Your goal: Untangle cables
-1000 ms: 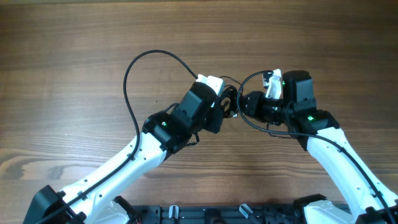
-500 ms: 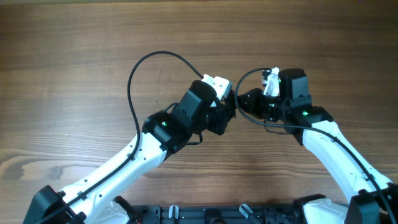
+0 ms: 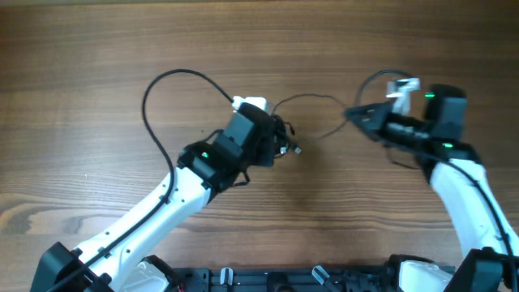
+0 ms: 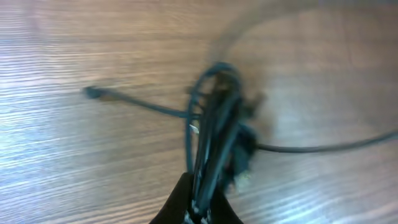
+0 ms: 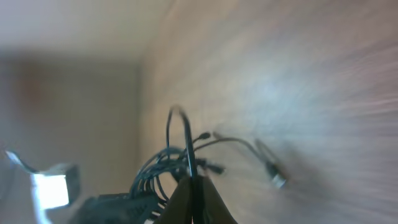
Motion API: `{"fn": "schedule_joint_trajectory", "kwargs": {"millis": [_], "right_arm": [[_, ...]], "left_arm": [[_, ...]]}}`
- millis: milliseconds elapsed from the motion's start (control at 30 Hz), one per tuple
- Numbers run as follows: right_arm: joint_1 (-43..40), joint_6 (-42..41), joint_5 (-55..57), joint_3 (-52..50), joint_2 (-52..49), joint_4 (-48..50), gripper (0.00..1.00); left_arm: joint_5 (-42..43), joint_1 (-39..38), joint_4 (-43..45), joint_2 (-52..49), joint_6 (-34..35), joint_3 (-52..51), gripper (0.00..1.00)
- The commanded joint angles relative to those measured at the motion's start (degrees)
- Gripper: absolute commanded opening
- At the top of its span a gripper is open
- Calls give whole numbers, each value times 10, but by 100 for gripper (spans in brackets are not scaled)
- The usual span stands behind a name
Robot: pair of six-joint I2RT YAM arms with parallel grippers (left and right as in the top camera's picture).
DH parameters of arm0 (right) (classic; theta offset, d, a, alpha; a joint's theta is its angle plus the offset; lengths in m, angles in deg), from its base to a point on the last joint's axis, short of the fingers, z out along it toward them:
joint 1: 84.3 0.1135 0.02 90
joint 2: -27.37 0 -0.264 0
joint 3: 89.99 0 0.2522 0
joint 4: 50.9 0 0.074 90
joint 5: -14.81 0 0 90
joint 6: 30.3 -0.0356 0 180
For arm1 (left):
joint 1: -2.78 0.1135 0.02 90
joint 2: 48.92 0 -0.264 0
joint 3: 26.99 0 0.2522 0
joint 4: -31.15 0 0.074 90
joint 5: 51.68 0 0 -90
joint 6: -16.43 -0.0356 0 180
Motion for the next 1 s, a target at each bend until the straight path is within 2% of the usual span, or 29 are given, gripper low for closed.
{"fn": "schedule_joint_trajectory", "kwargs": {"millis": [0, 100, 133, 200, 367, 433, 500, 600, 633, 667, 700, 733, 800, 900, 967], "right_arm": [[-61, 35, -45, 0, 11, -6, 4], [-65, 49, -5, 0, 11, -12, 5], [-65, 50, 32, 0, 11, -16, 4], [-65, 45, 134, 0, 11, -26, 4], [-66, 48, 224, 0, 11, -31, 4], [-66, 54, 255, 0, 10, -31, 4], [-66, 78, 257, 0, 7, -33, 5], [-66, 78, 254, 0, 4, -42, 12], [-66, 77, 254, 0, 1, -42, 17], [-66, 77, 253, 0, -2, -43, 29], [-66, 77, 248, 0, -3, -44, 34], [-66, 77, 235, 0, -6, -48, 44], [-66, 78, 191, 0, -9, -58, 56], [-59, 146, 64, 0, -9, -74, 69], [-42, 198, -7, 0, -9, -88, 73]], "left_arm": [[50, 16, 21, 2, -16, 2, 4], [208, 11, 42, 2, -173, 2, 4], [237, 9, 39, 2, -209, 2, 4], [257, 10, 28, 2, -244, 2, 4], [290, 10, 9, 2, -320, 2, 4], [306, 10, 16, 2, -320, 2, 4], [362, 10, 37, 2, -320, 2, 4], [381, 10, 55, 2, -320, 2, 4], [366, 10, 56, 2, -320, 2, 4], [348, 11, 54, 2, -320, 2, 4], [334, 11, 53, 2, -317, 2, 4], [316, 11, 54, 2, -303, 2, 4], [288, 11, 57, 2, -272, 2, 4], [244, 11, 63, 2, -209, 2, 4], [179, 11, 70, 2, -129, 2, 4]]}}
